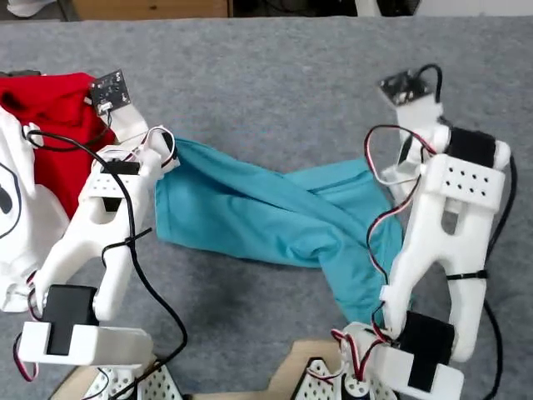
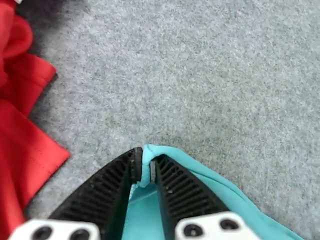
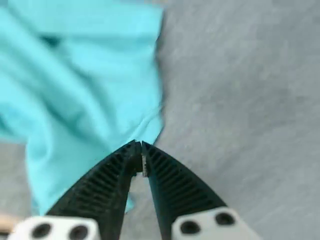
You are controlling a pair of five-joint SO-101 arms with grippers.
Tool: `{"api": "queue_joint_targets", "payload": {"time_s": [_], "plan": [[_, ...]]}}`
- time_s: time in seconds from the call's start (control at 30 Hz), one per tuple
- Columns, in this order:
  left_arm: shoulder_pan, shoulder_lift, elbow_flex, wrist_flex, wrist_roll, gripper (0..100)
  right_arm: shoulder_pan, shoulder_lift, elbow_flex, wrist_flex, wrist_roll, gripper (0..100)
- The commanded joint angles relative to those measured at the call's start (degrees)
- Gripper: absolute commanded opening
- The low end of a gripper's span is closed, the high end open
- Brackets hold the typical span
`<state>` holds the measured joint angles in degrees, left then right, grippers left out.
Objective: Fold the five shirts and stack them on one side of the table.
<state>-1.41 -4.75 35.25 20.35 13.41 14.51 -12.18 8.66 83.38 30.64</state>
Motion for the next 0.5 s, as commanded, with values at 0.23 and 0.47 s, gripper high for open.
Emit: {"api": "queue_joint_targets", "payload": {"time_s": [0.23, 0.47], "plan": [[0.18, -0.57, -0.53, -0.97, -0.35, 2, -1.36, 31.6, -26.68, -5.1, 6.07, 12.9], [0.35, -0.48, -0.35, -1.05, -0.35, 2, -1.1, 55.52, -56.48, 6.15, 31.56, 13.6]]}}
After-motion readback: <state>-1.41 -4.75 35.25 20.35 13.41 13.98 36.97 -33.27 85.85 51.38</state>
